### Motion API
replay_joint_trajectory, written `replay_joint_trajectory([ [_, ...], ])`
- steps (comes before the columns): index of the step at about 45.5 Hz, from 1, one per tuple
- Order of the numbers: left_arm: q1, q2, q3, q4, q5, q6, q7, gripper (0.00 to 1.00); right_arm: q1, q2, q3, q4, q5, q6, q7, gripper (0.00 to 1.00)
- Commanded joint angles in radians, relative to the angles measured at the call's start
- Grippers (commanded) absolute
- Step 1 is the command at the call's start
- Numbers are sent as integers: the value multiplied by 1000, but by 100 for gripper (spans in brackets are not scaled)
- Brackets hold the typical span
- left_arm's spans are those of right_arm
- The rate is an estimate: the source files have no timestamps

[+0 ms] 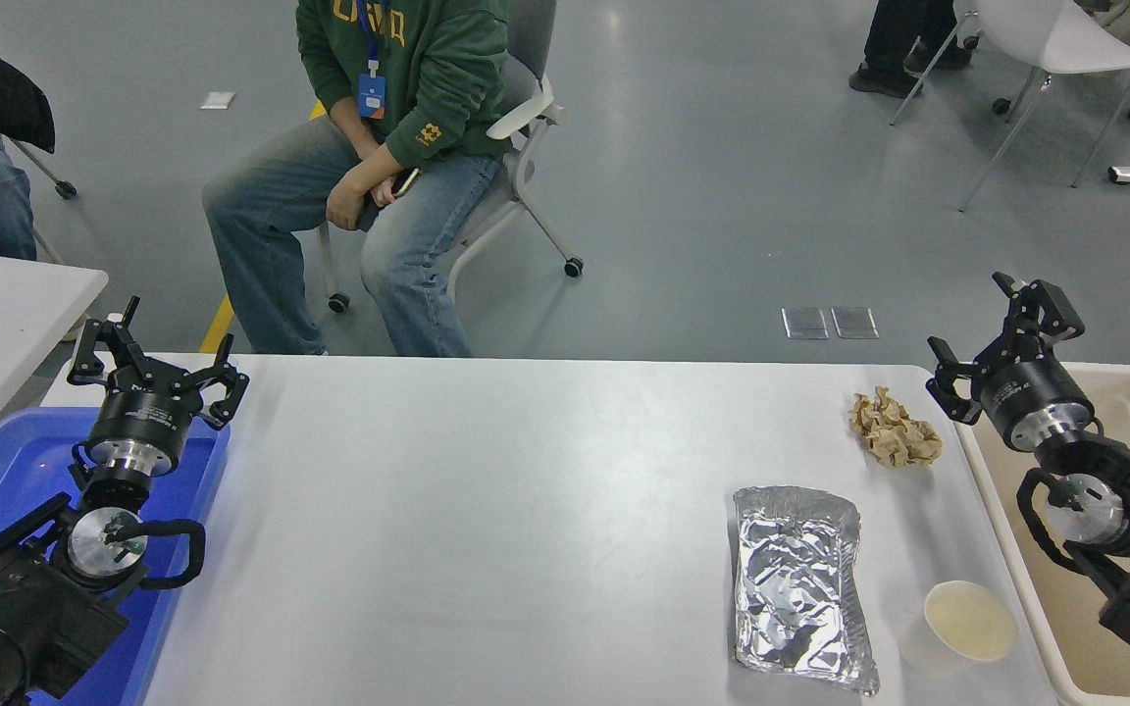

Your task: Clean the table surface

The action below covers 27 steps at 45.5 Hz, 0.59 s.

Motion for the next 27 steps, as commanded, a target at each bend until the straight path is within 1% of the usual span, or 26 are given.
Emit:
replay_joint_trajectory([
  [1, 0, 1, 0, 0, 0, 0, 0, 100, 3, 40, 7, -3, 16, -9, 0, 100],
  [21, 0, 0, 0, 0, 0, 0, 0, 100, -2, 9, -19, 12, 8, 21, -12, 100],
  [27, 0, 0, 0, 0, 0, 0, 0, 100, 0, 5, -35, 13, 8, 28, -37, 100],
])
